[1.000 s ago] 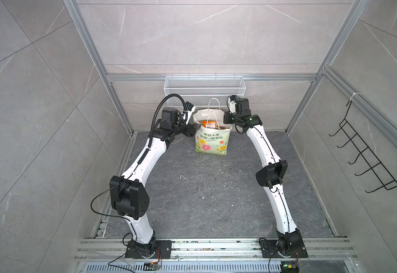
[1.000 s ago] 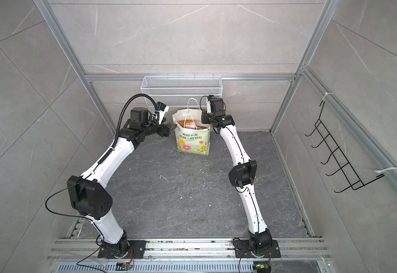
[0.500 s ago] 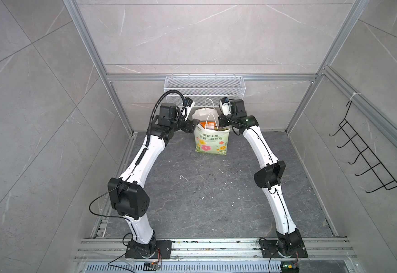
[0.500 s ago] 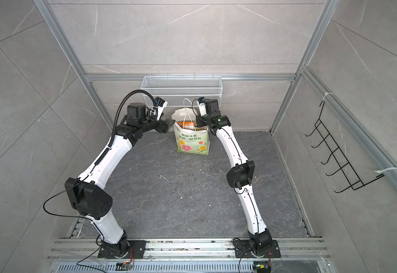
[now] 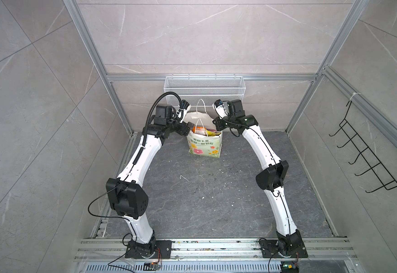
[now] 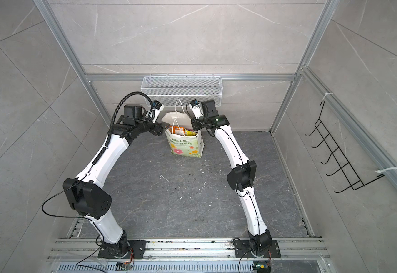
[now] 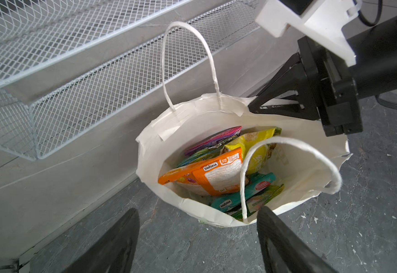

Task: Take the snacks out of the paper bag
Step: Move the paper bag to the top-center of the table.

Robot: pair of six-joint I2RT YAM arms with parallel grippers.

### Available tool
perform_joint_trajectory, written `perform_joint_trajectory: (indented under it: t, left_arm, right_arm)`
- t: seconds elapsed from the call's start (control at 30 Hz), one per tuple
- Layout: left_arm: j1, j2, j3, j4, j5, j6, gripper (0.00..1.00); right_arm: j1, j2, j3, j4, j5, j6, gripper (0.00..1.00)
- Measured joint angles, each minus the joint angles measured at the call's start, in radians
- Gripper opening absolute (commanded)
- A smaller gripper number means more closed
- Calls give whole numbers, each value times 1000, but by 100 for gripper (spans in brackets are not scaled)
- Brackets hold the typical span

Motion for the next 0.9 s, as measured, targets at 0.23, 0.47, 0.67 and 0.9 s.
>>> perform_joint_trajectory:
  t: [0.23,0.47,0.67,0.9]
  left_arm:
    - [40,-10,-13,-37,0,50,81]
    - [50,-72,-76,-46,66,84,81]
    - [30,-100,-119,-55,107,103,80]
    - [15,-107,-157,-58,116,109,79]
  right_arm:
    - [24,-293,-538,256,-13,-45,0]
    - [27,-401,-699,320,-10,-78,0]
    - [27,-456,-762,329,24,-78,0]
    - [27,-588,-924,337,22,-89,0]
